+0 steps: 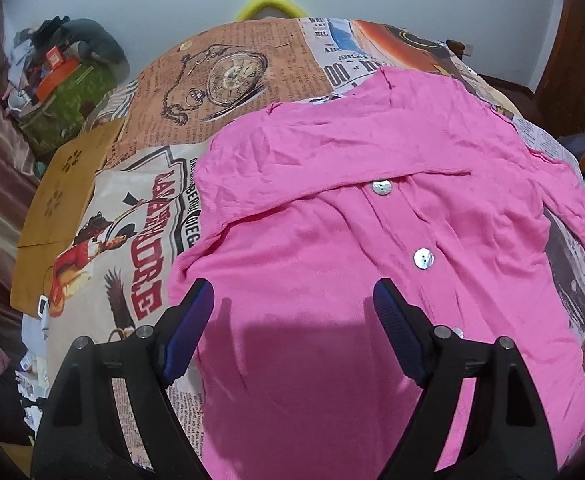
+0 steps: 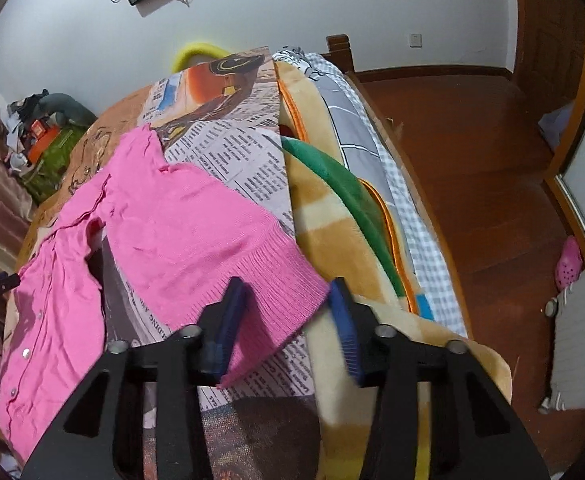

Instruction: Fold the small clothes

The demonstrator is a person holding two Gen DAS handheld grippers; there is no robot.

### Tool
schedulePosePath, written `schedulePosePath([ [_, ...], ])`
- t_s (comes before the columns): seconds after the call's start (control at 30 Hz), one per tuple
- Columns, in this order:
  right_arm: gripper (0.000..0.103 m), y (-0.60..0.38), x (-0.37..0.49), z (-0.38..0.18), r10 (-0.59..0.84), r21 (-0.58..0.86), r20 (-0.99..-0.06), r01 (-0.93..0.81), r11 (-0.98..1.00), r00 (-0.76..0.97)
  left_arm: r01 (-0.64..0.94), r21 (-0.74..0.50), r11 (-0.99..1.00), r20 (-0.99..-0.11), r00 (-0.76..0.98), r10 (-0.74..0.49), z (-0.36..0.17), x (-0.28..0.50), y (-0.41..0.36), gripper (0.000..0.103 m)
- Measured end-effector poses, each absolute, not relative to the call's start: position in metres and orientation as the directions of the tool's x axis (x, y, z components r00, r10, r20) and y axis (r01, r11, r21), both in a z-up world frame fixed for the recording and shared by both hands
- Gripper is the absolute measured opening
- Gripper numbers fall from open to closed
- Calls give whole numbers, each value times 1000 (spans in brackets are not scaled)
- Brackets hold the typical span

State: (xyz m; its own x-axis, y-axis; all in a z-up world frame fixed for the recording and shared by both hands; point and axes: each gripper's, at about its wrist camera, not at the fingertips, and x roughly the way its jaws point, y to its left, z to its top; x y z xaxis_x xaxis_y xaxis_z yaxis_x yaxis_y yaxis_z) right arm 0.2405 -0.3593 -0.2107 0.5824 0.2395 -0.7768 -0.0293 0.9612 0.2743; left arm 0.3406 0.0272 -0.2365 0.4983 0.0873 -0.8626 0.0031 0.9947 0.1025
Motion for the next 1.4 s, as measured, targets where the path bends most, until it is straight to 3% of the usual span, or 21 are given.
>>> schedulePosePath([
  [0.03, 15, -358, 241, -208, 232, 264, -775, -32, 964, 588, 6, 97, 995, -863, 499, 82, -237, 340, 27, 82],
  [0.1, 10, -355, 240, -203, 207, 234, -773, -34, 972, 599, 11, 91, 996, -863, 500, 73, -237, 340, 27, 82],
  [0.37, 9, -339, 242, -156, 175, 176, -709, -69, 982, 683, 6, 58, 998, -853, 519, 46, -234, 339, 37, 82],
  [0.87, 8, -183, 306, -88, 434, 213, -644, -398, 892, 630, -50, -72, 996, -827, 562, -32, -228, 340, 88, 82],
  [1.03, 8, -108, 327, -96, 492, 197, -663, -503, 841, 564, -63, -22, 998, -826, 563, 17, -233, 337, 104, 82],
  [1.3, 8, -20, 337, -157, 538, 246, -746, -588, 770, 393, -94, -3, 996, -834, 550, 50, -238, 329, 129, 82],
  [1.37, 10, -7, 334, -165, 534, 244, -764, -603, 759, 363, -100, -3, 995, -834, 549, 53, -238, 329, 132, 82],
  [1.4, 16, -3, 331, -166, 535, 239, -767, -615, 752, 356, -101, -4, 995, -834, 549, 52, -237, 328, 132, 82],
])
